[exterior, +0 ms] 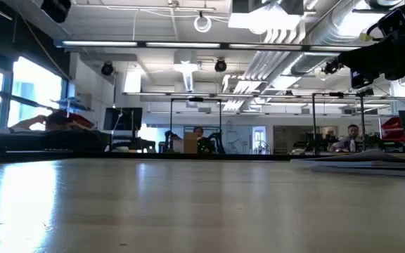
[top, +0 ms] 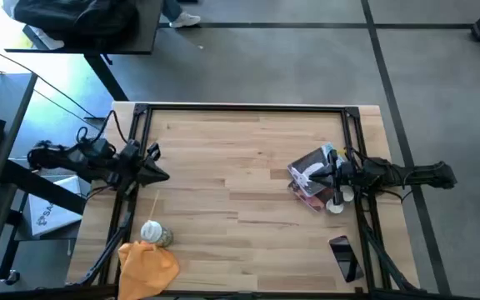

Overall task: Apply microfiber cloth
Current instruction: Move the spray bottle to the middle left of the table

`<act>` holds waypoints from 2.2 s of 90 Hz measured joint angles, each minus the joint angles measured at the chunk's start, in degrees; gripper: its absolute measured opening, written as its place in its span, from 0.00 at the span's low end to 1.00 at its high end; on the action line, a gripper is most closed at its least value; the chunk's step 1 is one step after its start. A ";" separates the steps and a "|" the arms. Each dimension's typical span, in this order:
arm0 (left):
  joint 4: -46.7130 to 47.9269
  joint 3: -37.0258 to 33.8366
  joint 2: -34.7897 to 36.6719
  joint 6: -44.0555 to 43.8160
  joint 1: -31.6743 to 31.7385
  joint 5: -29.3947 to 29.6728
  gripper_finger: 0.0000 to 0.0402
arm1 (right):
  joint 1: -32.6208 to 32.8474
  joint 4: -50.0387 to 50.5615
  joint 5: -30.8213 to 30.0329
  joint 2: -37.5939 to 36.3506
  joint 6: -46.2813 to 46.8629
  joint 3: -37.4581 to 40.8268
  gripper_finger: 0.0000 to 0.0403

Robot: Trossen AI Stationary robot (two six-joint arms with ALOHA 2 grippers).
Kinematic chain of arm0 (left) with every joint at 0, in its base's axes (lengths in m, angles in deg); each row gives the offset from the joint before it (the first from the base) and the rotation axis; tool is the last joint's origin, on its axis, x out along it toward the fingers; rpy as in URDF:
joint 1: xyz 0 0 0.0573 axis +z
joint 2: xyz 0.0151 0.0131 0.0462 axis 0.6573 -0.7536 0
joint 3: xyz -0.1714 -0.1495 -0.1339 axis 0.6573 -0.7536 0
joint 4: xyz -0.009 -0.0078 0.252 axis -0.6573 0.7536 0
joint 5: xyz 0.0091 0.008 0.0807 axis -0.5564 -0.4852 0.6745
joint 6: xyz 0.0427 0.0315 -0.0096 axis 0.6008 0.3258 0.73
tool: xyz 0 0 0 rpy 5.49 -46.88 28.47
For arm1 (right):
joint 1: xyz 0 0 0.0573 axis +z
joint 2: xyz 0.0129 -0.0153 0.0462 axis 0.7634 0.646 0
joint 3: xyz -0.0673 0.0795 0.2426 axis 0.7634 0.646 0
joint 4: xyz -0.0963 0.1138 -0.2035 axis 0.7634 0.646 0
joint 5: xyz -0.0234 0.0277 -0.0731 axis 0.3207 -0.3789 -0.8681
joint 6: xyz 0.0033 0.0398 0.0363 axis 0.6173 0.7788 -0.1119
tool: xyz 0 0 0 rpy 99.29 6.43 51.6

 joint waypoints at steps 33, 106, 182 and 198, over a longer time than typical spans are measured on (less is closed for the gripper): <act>12.32 11.97 -11.38 -10.50 -10.65 5.09 0.00 | 0.02 0.00 0.02 0.00 0.00 0.02 0.00; 37.52 40.03 -39.72 -39.44 -42.66 17.65 0.00 | 0.01 0.00 0.02 0.00 0.00 0.01 0.00; 59.76 40.80 -49.47 -99.25 -46.53 -7.44 0.09 | 0.01 0.00 0.02 0.00 0.01 0.01 0.00; 60.46 40.80 -49.50 -99.37 -44.70 -5.29 0.22 | 0.00 0.00 0.02 0.00 0.00 0.02 0.00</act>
